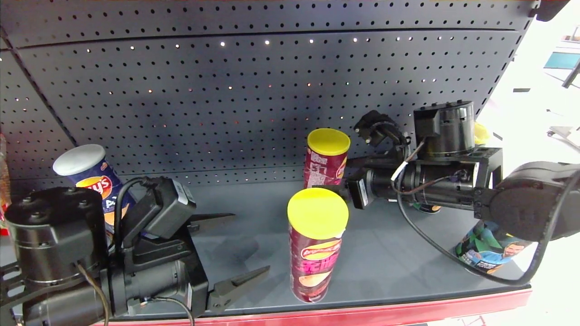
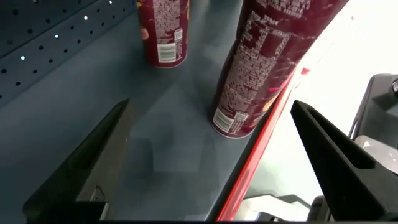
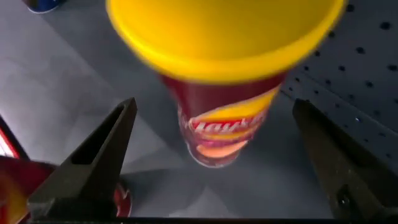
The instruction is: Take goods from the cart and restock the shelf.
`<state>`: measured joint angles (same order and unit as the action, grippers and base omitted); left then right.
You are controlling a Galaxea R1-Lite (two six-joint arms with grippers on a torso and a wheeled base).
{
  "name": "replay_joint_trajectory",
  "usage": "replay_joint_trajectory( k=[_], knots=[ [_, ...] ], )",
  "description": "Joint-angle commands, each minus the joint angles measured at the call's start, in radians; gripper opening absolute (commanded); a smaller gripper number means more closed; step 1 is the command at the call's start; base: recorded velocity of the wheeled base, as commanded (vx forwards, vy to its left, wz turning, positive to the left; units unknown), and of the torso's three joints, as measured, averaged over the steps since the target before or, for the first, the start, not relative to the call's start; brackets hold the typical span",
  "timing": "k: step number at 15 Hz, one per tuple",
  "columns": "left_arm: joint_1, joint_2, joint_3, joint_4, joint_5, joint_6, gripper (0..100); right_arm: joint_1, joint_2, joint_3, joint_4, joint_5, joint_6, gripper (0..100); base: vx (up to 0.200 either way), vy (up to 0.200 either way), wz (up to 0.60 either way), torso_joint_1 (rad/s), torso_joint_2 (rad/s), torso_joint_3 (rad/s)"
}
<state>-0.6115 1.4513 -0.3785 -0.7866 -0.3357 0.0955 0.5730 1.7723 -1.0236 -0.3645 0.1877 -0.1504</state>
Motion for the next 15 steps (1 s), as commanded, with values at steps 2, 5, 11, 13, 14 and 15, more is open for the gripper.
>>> replay_joint_trajectory(
  k=[2, 5, 11, 13, 14, 15],
  knots=[
    [-0.001, 0.02, 0.012, 0.001, 0.011, 0.006, 100, -0.007, -0.18, 0.177, 0.004, -0.073, 0.035, 100, 0.0, 0.0, 0.0, 0.0, 0.0, 0.0],
    [-0.002, 0.063, 0.004, 0.001, 0.037, 0.009, 100, -0.024, -0.294, 0.309, 0.004, -0.076, 0.037, 100, 0.0, 0.0, 0.0, 0.0, 0.0, 0.0],
    [-0.002, 0.156, -0.028, 0.001, 0.037, 0.036, 100, -0.015, -0.453, 0.455, 0.004, -0.071, 0.035, 100, 0.0, 0.0, 0.0, 0.0, 0.0, 0.0],
    [-0.002, 0.201, -0.069, 0.0, 0.037, 0.038, 100, -0.001, -0.496, 0.473, 0.004, -0.071, 0.035, 100, 0.0, 0.0, 0.0, 0.0, 0.0, 0.0],
    [-0.002, 0.218, -0.085, 0.0, 0.037, 0.038, 100, 0.011, -0.514, 0.481, 0.004, -0.071, 0.035, 100, 0.0, 0.0, 0.0, 0.0, 0.0, 0.0],
    [-0.002, 0.235, -0.097, 0.0, 0.037, 0.038, 100, 0.019, -0.536, 0.482, 0.004, -0.071, 0.035, 100, 0.0, 0.0, 0.0, 0.0, 0.0, 0.0]
  ],
)
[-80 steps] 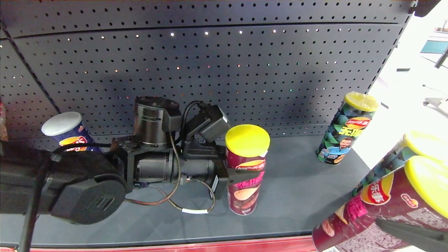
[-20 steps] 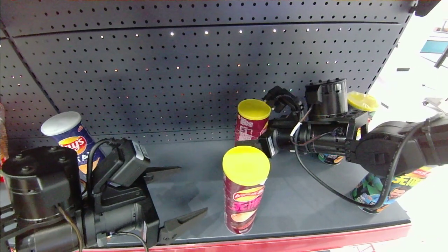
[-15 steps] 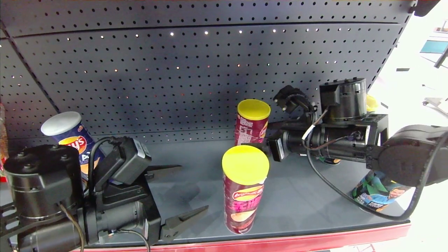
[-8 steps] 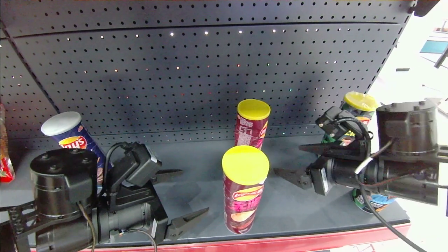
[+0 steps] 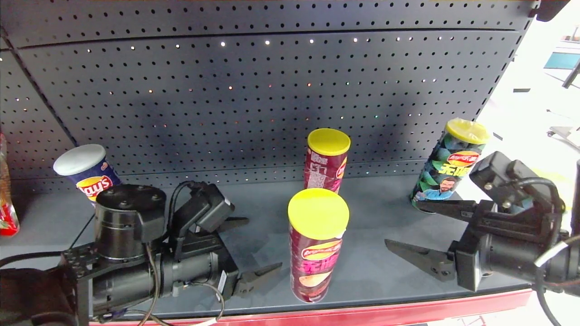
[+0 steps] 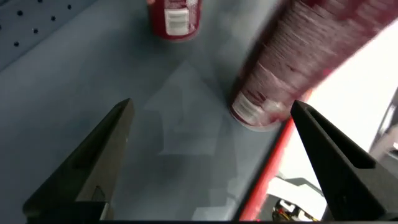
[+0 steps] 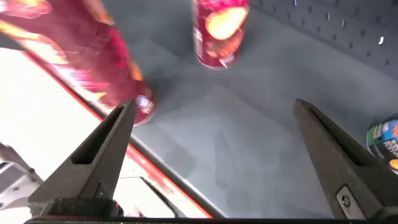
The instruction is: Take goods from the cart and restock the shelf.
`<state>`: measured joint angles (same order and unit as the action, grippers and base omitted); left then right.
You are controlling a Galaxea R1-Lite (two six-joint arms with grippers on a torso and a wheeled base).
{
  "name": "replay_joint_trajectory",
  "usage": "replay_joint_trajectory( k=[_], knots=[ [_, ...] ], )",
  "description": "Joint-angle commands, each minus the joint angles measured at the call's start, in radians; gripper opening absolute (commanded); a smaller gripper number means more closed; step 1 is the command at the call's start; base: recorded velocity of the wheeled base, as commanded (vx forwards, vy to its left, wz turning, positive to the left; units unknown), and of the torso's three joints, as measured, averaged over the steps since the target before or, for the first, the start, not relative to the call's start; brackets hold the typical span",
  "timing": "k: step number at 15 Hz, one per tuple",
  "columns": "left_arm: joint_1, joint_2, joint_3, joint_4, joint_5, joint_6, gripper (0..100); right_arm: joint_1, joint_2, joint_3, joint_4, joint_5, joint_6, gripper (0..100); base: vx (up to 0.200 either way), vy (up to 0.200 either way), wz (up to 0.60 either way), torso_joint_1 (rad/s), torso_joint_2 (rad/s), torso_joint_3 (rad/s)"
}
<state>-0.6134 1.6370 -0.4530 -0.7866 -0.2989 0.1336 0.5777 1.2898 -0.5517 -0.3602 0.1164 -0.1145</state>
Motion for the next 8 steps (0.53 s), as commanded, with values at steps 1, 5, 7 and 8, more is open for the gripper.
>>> replay_joint_trajectory(
  k=[1, 5, 7, 8],
  knots=[
    [0.0, 0.063, -0.038, 0.0, 0.0, 0.001, 100, 0.028, -0.075, 0.01, 0.0, 0.0, -0.001, 100, 0.0, 0.0, 0.0, 0.0, 0.0, 0.0],
    [-0.003, 0.096, -0.072, 0.0, 0.001, 0.008, 100, 0.057, -0.129, 0.003, 0.0, -0.001, 0.001, 100, 0.0, 0.0, 0.0, 0.0, 0.0, 0.0],
    [-0.002, 0.104, -0.084, 0.0, 0.001, 0.008, 100, 0.057, -0.138, 0.007, 0.0, -0.001, 0.001, 100, 0.0, 0.0, 0.0, 0.0, 0.0, 0.0],
    [-0.003, 0.112, -0.092, 0.0, 0.001, 0.008, 100, 0.057, -0.141, 0.01, 0.0, -0.001, 0.001, 100, 0.0, 0.0, 0.0, 0.0, 0.0, 0.0]
  ],
)
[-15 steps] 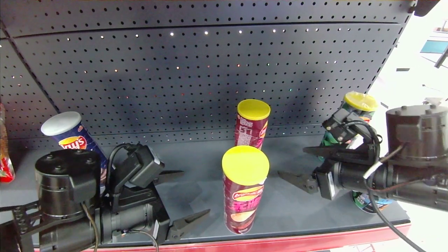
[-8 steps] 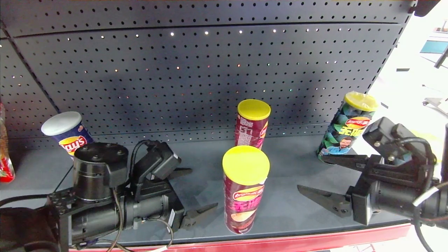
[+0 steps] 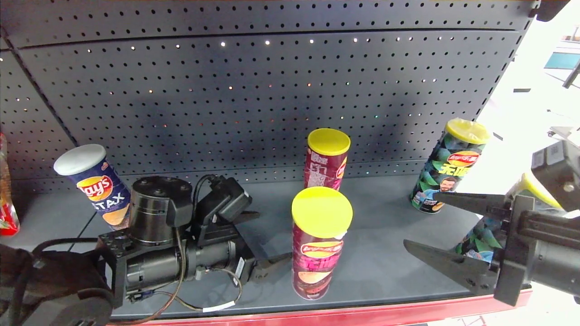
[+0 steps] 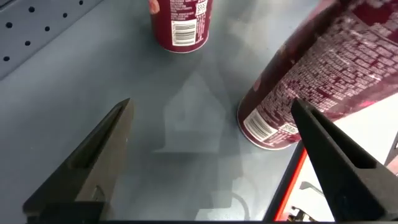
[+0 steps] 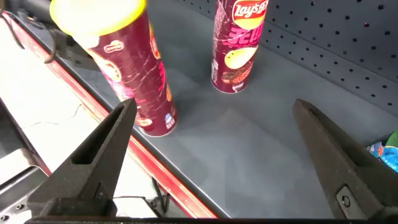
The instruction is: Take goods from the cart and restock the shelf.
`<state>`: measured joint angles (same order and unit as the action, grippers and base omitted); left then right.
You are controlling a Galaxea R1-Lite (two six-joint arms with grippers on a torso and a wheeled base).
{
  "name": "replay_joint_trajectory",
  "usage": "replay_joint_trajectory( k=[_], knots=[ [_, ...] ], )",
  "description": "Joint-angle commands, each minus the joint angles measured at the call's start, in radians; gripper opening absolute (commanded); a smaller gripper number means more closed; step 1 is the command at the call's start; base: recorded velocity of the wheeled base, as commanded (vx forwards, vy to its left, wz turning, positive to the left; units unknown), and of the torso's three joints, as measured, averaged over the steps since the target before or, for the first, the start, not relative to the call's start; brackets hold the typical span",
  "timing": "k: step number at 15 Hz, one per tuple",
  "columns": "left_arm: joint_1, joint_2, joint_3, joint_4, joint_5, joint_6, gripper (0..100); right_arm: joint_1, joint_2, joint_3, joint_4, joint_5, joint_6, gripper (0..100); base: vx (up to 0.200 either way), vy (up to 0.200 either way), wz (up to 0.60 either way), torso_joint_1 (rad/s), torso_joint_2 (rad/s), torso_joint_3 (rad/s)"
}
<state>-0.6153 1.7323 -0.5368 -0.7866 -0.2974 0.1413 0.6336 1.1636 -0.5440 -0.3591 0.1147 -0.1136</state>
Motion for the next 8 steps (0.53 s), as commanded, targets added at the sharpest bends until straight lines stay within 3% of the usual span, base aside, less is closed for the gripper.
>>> replay_joint_trajectory(
  k=[1, 8],
  knots=[
    [-0.001, 0.018, -0.011, 0.0, 0.0, 0.001, 100, 0.001, -0.016, 0.003, -0.001, 0.0, 0.0, 100, 0.0, 0.0, 0.0, 0.0, 0.0, 0.0],
    [-0.009, 0.009, -0.006, 0.0, 0.0, 0.001, 100, 0.0, -0.015, -0.005, -0.001, -0.001, 0.0, 100, 0.0, 0.0, 0.0, 0.0, 0.0, 0.0]
  ],
)
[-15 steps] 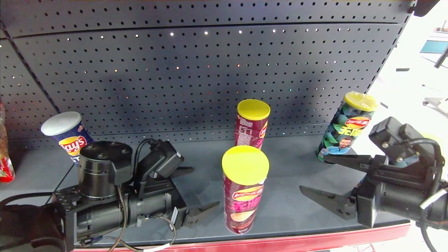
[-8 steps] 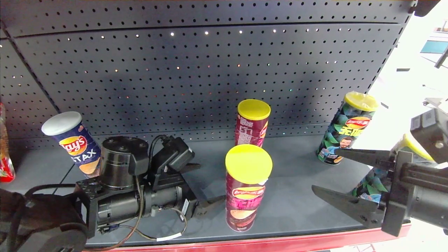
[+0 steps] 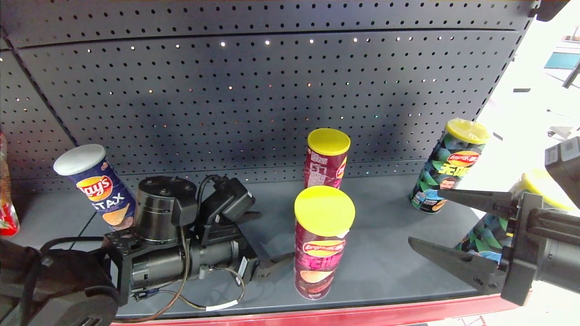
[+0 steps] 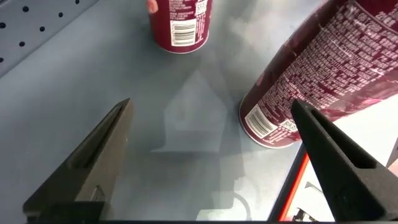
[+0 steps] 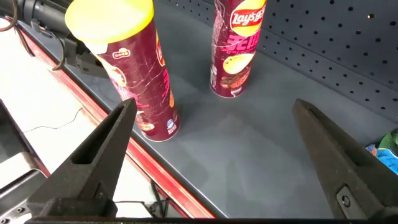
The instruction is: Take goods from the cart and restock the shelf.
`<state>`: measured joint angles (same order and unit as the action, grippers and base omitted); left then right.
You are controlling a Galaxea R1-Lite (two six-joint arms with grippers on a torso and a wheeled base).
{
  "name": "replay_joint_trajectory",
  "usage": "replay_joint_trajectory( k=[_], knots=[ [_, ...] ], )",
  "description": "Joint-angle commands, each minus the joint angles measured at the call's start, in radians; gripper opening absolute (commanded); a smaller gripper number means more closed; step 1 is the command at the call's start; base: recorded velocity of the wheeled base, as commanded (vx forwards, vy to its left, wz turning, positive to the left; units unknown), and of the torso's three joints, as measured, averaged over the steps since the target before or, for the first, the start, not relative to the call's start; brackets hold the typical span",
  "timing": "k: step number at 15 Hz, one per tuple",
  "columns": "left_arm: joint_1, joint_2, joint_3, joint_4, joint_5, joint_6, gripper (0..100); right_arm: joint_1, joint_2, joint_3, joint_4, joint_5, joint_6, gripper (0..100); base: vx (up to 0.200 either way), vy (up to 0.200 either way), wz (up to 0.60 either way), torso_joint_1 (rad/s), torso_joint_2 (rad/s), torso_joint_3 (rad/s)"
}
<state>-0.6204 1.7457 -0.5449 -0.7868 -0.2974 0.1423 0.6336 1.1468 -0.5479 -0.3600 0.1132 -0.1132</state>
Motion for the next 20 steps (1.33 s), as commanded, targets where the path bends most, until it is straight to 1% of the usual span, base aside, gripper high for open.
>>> replay_joint_trajectory(
  k=[1, 5, 11, 12, 14, 15, 16, 17, 18, 19, 20],
  knots=[
    [-0.004, -0.005, 0.0, 0.0, 0.0, 0.0, 100, 0.0, 0.002, -0.001, 0.0, 0.0, 0.0, 100, 0.0, 0.0, 0.0, 0.0, 0.0, 0.0],
    [-0.027, -0.005, 0.003, 0.0, 0.0, 0.0, 100, 0.0, 0.002, -0.006, 0.0, -0.001, 0.0, 100, 0.0, 0.0, 0.0, 0.0, 0.0, 0.0],
    [-0.022, -0.018, 0.014, -0.002, 0.003, -0.001, 100, 0.0, 0.001, -0.006, 0.0, -0.001, 0.0, 100, 0.0, 0.0, 0.0, 0.0, 0.0, 0.0],
    [-0.007, -0.049, 0.023, 0.0, 0.023, -0.001, 100, 0.0, -0.009, 0.003, 0.0, -0.003, 0.0, 100, 0.0, 0.0, 0.0, 0.0, 0.0, 0.0],
    [0.059, -0.152, 0.072, 0.0, 0.038, -0.001, 100, 0.003, -0.052, 0.045, 0.001, -0.003, -0.01, 100, 0.0, 0.0, 0.0, 0.0, 0.0, 0.0],
    [0.071, -0.172, 0.083, 0.0, 0.04, -0.001, 100, 0.003, -0.061, 0.054, 0.001, -0.003, -0.013, 100, 0.0, 0.0, 0.0, 0.0, 0.0, 0.0],
    [0.137, -0.278, 0.129, 0.006, 0.043, -0.003, 100, 0.003, -0.118, 0.105, 0.001, -0.003, -0.025, 100, 0.0, 0.0, 0.0, 0.0, 0.0, 0.0],
    [0.206, -0.402, 0.174, 0.04, 0.043, -0.003, 100, 0.003, -0.203, 0.174, 0.001, -0.001, -0.031, 100, 0.0, 0.0, 0.0, 0.0, 0.0, 0.0],
    [0.257, -0.508, 0.203, 0.095, 0.043, -0.006, 100, 0.001, -0.272, 0.221, 0.001, -0.001, -0.031, 100, 0.0, 0.0, 0.0, 0.0, 0.0, 0.0],
    [0.294, -0.588, 0.22, 0.15, 0.043, -0.007, 100, -0.002, -0.32, 0.255, 0.001, -0.004, -0.033, 100, 0.0, 0.0, 0.0, 0.0, 0.0, 0.0],
    [0.343, -0.766, 0.238, 0.308, 0.043, -0.007, 100, -0.023, -0.429, 0.306, 0.03, -0.032, -0.034, 100, 0.0, 0.0, 0.0, 0.0, 0.0, 0.0]
  ],
)
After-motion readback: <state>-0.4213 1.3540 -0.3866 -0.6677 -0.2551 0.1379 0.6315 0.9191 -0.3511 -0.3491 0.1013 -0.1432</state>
